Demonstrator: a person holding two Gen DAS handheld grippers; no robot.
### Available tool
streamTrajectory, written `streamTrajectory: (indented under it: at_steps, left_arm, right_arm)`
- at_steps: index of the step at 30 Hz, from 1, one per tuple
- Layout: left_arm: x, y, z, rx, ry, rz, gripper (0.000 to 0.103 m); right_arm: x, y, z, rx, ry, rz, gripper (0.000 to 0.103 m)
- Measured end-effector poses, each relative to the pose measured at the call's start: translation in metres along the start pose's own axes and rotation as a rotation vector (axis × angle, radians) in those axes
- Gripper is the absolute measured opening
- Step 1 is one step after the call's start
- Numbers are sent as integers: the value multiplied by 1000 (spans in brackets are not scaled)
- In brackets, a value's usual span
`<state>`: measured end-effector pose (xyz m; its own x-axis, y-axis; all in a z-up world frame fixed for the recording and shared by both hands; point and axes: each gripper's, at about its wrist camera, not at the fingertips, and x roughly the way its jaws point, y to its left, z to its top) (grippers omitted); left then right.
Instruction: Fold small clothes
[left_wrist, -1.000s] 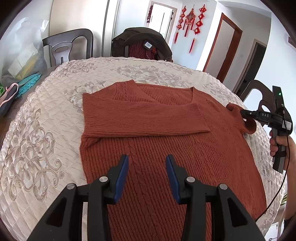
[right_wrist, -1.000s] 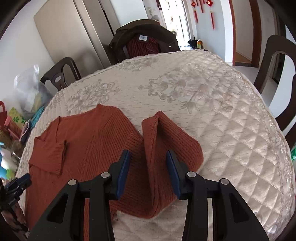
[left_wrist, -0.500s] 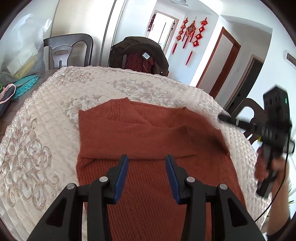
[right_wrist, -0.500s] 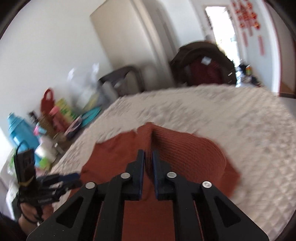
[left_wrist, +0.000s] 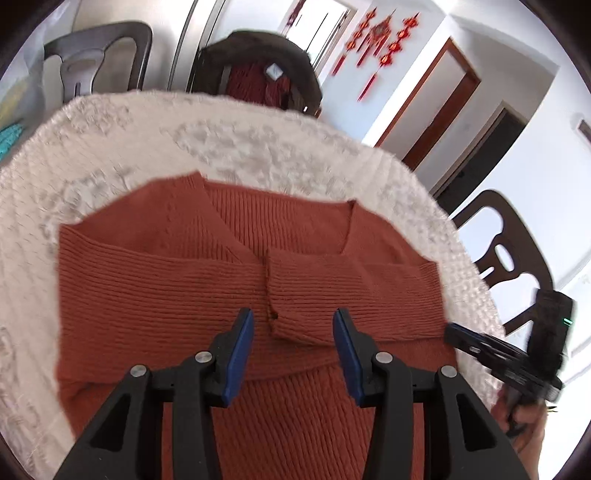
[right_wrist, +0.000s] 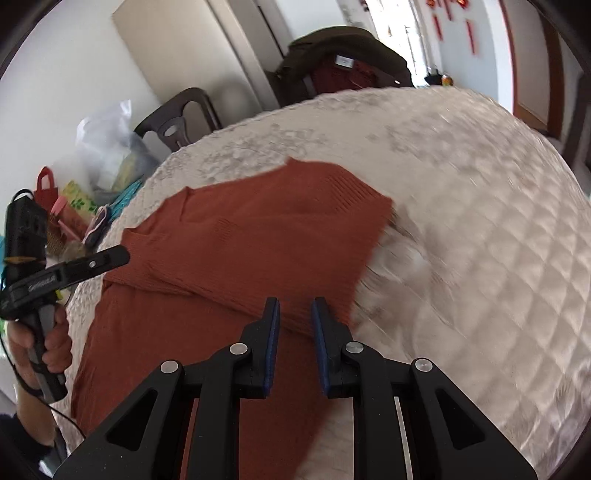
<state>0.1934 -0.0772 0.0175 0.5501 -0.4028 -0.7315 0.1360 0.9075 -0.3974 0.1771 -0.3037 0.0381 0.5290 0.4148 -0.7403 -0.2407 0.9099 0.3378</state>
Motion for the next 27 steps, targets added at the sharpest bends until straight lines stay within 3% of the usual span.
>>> streamTrajectory:
  at_steps: [1,5,7,10,16,21,27]
  left_arm:
    - [4,-3,-2,12,5,0,31]
    - [12,-11,-7,49,8,6,11]
    - [13,-12,-7,42,6,1,9]
    - [7,-13,-7,43,-3,-16,8]
    - [-3,-17,-14,55,-7,-53,8]
    - [1,-9,-18,51,27,-5,9]
    - [-27,-7,-8,37,-84,12,14]
  right_arm:
    - [-5,0,-3,5,-13,6,18]
    - [-11,7,-8,-33,-36,5,18]
    - [-6,13,-8,-63,-27,1,18]
    - [4,14,-9,-92,3,-85,18]
    - [-1,7,-14,-115,-1,-130,16]
    - [-4,10,-14,-133,10,-151,16]
    - [-24,17,-5,-123,-76,-113,18]
